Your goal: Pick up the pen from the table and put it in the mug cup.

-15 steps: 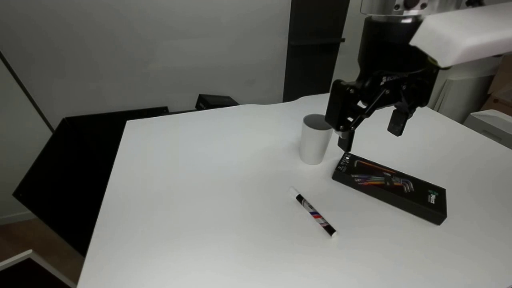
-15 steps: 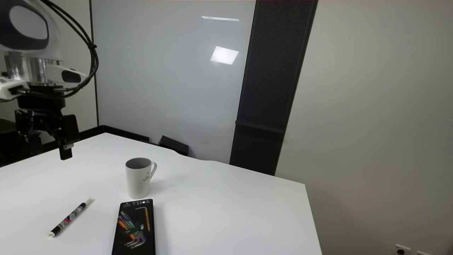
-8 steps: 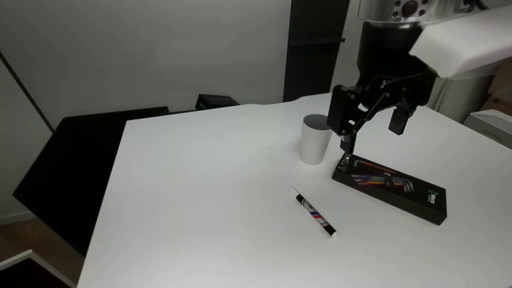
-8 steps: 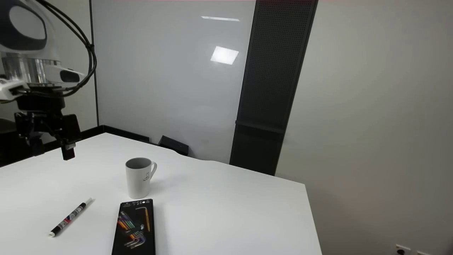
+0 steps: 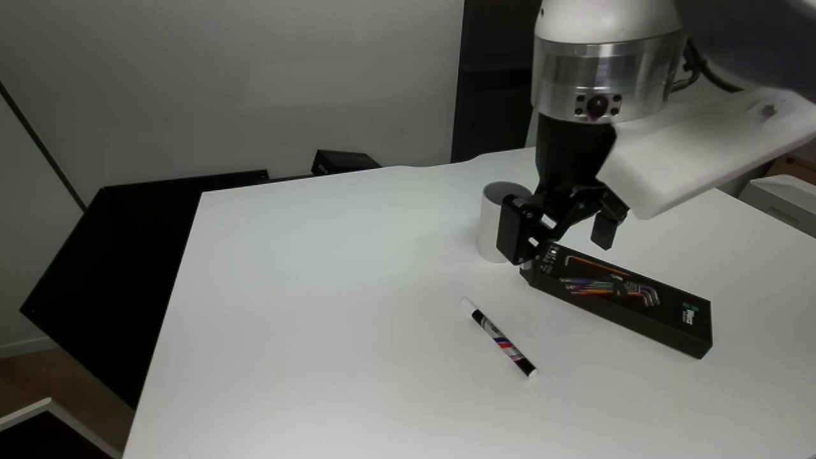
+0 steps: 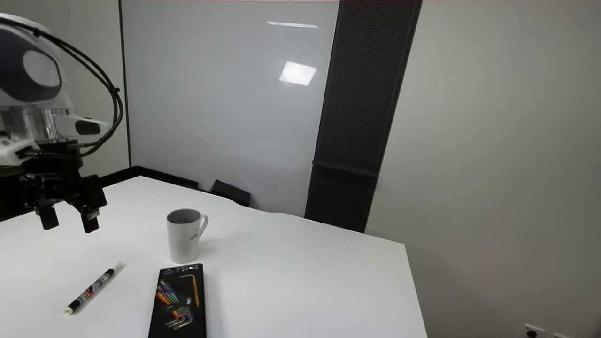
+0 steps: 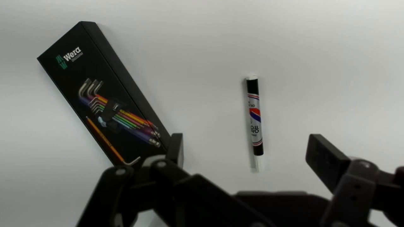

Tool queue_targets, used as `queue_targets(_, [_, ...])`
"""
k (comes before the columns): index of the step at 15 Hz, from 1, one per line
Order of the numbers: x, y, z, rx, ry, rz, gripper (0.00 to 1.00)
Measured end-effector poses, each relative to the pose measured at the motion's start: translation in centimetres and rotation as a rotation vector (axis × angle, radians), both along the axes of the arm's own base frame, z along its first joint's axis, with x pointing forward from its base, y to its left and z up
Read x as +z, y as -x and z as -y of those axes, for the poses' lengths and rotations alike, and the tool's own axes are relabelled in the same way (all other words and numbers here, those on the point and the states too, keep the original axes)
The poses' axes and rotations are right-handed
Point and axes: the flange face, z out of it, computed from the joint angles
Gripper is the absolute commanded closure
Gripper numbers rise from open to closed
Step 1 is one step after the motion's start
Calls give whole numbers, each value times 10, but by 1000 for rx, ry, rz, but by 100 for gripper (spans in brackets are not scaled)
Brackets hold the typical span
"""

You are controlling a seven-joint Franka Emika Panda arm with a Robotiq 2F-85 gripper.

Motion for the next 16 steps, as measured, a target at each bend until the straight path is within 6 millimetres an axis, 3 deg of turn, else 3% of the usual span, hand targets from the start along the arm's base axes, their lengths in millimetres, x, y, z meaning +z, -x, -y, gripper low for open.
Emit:
queue_targets(10, [-84, -23, 4, -31, -67, 0, 0])
queue_targets(16, [-119, -32, -14, -36, -74, -28, 0])
